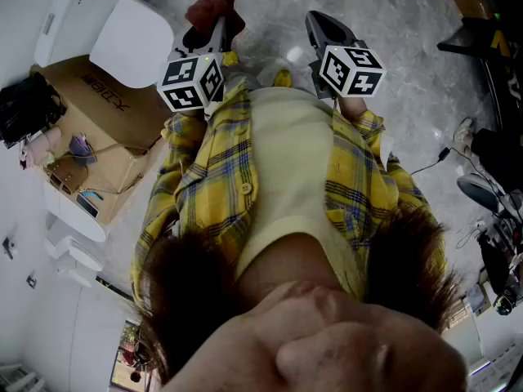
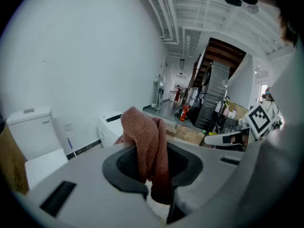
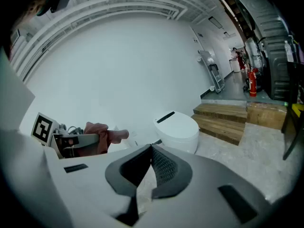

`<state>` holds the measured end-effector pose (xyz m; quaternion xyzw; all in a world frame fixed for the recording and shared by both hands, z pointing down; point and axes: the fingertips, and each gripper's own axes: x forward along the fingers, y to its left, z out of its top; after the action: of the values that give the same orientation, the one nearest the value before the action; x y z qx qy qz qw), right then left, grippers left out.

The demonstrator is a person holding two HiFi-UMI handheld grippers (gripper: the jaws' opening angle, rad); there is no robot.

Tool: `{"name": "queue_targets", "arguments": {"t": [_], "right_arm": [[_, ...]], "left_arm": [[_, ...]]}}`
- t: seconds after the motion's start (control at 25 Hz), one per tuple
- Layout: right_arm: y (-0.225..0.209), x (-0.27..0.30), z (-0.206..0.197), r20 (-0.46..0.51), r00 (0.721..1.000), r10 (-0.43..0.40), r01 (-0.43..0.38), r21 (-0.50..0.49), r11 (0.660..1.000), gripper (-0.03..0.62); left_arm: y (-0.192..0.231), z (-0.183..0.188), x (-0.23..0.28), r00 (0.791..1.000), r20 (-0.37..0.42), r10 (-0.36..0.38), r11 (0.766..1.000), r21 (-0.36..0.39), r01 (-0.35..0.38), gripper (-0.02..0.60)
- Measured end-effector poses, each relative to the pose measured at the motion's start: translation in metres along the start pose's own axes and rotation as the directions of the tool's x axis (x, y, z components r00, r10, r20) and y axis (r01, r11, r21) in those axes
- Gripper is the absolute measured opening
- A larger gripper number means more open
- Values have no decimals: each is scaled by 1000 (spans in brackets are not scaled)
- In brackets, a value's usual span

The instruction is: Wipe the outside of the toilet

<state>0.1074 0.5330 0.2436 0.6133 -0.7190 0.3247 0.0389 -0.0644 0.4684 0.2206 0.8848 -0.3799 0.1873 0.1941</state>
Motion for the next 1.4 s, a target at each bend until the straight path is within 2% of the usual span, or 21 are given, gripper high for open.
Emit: {"name": "queue_targets", "arguments": {"t": [0.4, 0.96, 1.4], "right_arm": [[-15, -10, -1, 15, 1000, 9, -10, 35, 999, 25], [-33, -7, -13, -28, 1000, 14, -12, 75, 997, 26], [-21, 50, 13, -56, 998, -2, 5, 54, 999, 26]], "left_arm": [[-15, -5, 4, 1000, 5, 19, 1000, -4, -19, 97], [-12, -14, 6, 997, -6, 73, 997, -39, -73, 97], [55, 9, 42, 996, -1, 86, 993, -86, -85, 97]]}}
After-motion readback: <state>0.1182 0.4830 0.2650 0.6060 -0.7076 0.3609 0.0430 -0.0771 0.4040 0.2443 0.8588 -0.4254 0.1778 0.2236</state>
